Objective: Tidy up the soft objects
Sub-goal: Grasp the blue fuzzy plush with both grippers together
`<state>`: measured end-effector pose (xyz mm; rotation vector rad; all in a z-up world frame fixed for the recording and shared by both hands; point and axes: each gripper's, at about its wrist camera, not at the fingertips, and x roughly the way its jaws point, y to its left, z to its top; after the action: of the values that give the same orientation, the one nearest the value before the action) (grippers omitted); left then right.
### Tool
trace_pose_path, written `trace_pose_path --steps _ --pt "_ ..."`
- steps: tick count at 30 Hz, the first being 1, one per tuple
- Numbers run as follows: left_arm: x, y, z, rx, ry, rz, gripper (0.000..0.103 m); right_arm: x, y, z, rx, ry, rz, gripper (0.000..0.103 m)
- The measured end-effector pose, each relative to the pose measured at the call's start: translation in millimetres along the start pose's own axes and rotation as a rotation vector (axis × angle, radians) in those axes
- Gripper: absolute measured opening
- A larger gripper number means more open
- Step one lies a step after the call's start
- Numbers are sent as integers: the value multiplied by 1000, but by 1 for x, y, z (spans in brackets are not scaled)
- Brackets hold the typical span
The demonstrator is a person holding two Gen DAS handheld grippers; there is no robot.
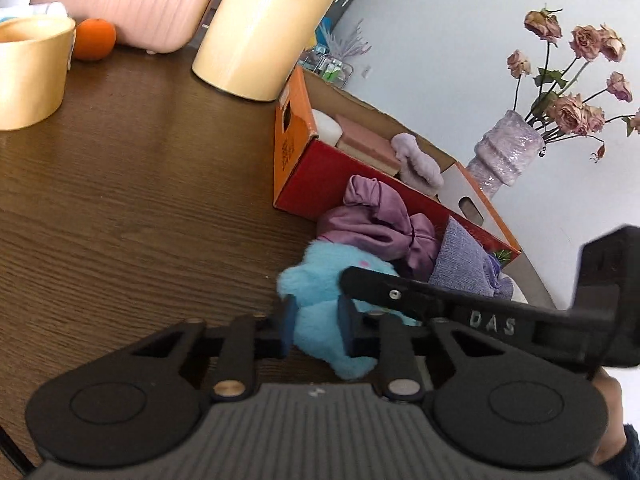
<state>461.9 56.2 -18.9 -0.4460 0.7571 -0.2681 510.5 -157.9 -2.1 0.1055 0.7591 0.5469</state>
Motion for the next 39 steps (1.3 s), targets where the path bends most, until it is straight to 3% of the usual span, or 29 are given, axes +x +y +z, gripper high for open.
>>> trace_pose_path --steps 3,6,11,16,20,22,24,27,28,31,35,39 --pt "-6 4 1 11 -23 28 11 11 -9 0 88 41 102 35" --pt "-21 7 -4 -10 -10 -11 7 7 4 -1 62 37 139 32" --pt "-71 -13 -42 33 -66 -21 8 -27 34 -24 1 -27 113 28" --pt "-103 -29 -74 76 -93 -49 10 -93 52 -73 14 -91 123 28" --pt "-91 -45 -90 101 -33 -95 16 -127 43 -113 55 -16 173 29" --pt "-80 -54 -98 110 6 -123 27 -138 33 -129 75 15 190 34" --pt "-70 -63 -106 138 23 -96 27 -147 24 -136 108 -20 146 36" --pt "-65 -62 -110 115 24 -57 26 -160 25 -142 40 -126 -41 37" --pt "-66 -60 -111 97 24 -61 26 -168 28 -145 9 -152 -60 43" --pt "-69 -56 -113 79 23 -58 25 -190 33 -156 -15 -180 5 66" --pt "-81 -64 -121 108 26 -63 23 -189 51 -175 -126 -146 -16 61" --pt "-95 -82 -141 147 58 -108 23 -179 54 -182 -163 -113 -114 59"
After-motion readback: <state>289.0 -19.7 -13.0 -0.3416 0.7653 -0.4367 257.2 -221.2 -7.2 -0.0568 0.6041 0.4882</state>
